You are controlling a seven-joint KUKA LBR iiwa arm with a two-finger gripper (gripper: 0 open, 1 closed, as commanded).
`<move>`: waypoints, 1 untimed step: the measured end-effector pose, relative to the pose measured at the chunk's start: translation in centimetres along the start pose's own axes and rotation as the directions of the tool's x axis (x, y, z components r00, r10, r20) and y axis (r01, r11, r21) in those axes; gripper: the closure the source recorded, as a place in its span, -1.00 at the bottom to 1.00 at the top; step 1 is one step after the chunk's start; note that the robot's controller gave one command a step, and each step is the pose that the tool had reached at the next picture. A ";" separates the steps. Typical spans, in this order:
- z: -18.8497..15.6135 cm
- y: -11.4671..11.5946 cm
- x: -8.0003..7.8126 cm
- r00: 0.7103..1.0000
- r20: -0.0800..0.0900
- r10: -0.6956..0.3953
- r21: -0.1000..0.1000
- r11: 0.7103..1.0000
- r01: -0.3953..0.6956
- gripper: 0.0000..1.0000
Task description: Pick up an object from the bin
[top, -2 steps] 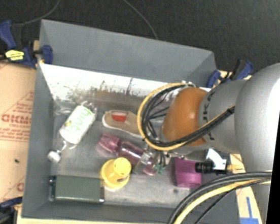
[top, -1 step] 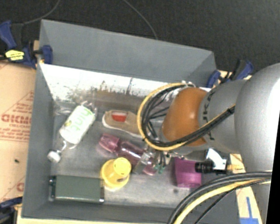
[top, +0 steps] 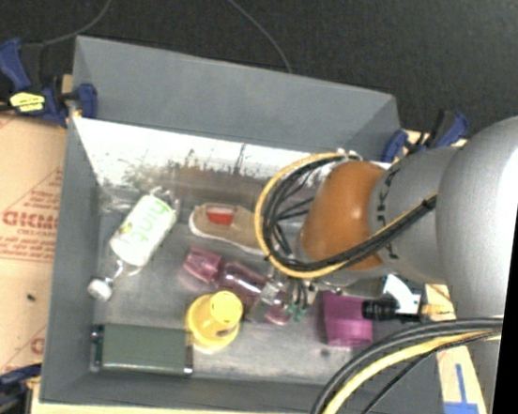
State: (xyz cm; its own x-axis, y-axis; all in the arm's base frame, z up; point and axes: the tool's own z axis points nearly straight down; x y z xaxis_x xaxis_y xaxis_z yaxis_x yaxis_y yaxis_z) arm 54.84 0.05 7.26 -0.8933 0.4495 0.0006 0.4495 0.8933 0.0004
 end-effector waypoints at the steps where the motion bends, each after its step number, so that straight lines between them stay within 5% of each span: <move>1: -1.9 -0.1 0.2 1.000 -0.008 -0.001 0.004 1.000 0.001 1.00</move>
Offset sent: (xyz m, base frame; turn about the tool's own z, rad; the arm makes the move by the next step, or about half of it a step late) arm 0.0000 -0.0001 0.0615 0.0000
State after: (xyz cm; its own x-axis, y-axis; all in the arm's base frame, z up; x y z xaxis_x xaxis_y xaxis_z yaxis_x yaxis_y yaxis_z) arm 54.60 0.01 9.20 -0.8938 0.4483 0.0086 0.4483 0.8939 -0.0032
